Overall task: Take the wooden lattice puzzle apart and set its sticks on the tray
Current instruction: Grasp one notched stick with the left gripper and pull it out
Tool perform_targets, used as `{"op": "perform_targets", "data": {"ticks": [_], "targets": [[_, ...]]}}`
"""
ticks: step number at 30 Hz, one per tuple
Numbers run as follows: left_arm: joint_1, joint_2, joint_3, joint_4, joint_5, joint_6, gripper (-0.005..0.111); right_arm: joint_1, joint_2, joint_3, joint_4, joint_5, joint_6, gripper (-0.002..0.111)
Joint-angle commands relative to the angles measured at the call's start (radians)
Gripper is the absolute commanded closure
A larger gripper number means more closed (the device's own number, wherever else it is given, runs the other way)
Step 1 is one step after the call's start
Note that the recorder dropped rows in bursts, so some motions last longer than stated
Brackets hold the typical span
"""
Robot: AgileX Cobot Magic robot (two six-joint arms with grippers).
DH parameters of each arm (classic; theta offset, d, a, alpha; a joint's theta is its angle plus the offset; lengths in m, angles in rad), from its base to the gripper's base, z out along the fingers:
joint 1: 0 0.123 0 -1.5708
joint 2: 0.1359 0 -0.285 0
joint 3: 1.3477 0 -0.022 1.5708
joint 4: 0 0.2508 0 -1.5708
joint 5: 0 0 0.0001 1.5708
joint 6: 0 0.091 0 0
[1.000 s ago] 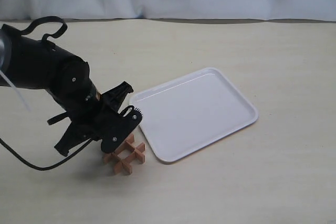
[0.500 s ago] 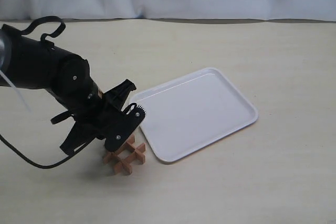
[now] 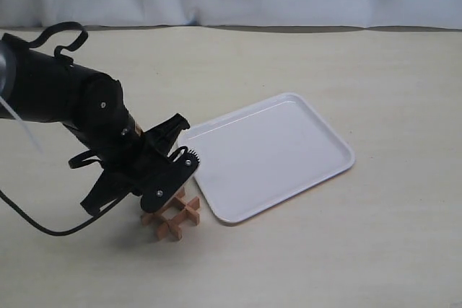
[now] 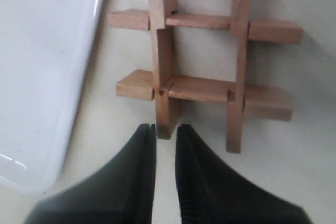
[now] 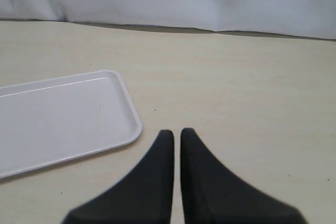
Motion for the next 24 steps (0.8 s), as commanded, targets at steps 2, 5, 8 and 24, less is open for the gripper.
{"op": "perform_targets", "data": {"ticks": [2,5,8,24], "targets": [[-0.008,0.041,0.002,-0.014,-0.014,0.009,0.090,-0.004,-0.005,0.001,-0.001,-0.004,0.001,0.104],[-0.008,0.049,0.002,-0.014,-0.041,0.009,0.090,-0.004,-0.005,0.001,-0.001,-0.004,0.001,0.104],[-0.008,0.049,0.002,-0.014,-0.046,0.009,0.091,-0.004,-0.005,0.001,-0.001,-0.004,0.001,0.104],[-0.006,0.049,0.000,-0.007,-0.050,0.011,0.107,-0.004,-0.005,0.001,-0.001,-0.004,0.001,0.104]]}}
